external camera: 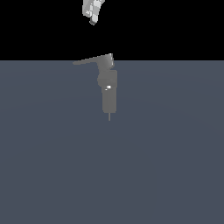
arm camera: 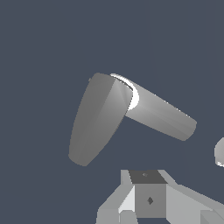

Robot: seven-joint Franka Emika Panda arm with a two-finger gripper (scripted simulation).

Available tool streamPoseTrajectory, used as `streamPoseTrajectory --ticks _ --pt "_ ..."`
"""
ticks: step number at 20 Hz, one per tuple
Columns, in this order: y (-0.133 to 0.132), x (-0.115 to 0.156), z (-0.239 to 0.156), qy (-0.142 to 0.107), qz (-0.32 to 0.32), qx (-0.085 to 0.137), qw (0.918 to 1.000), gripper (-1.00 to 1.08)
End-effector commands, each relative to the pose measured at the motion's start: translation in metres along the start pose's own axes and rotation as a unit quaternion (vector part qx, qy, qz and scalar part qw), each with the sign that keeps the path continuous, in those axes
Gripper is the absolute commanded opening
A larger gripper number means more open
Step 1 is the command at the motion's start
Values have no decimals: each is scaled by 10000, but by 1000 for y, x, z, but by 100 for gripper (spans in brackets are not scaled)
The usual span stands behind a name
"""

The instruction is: Turn on the faucet by rotating a designated handle.

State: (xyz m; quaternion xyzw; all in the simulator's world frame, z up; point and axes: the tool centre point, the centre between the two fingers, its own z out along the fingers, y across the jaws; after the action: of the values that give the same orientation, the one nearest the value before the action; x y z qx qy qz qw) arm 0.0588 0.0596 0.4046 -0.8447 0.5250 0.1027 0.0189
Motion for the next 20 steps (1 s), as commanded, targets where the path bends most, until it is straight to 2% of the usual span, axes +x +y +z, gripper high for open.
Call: streamPoseTrajectory --ticks 1,6,12,20 --pt "-17 3 13 36 322 -51 9995 -100" --pt "-50 7 42 145 926 -154 9955 -100" --pt "-85 6 80 326 1578 -261 9866 -100" --pt "-114 2 119 533 2118 -339 9753 -100"
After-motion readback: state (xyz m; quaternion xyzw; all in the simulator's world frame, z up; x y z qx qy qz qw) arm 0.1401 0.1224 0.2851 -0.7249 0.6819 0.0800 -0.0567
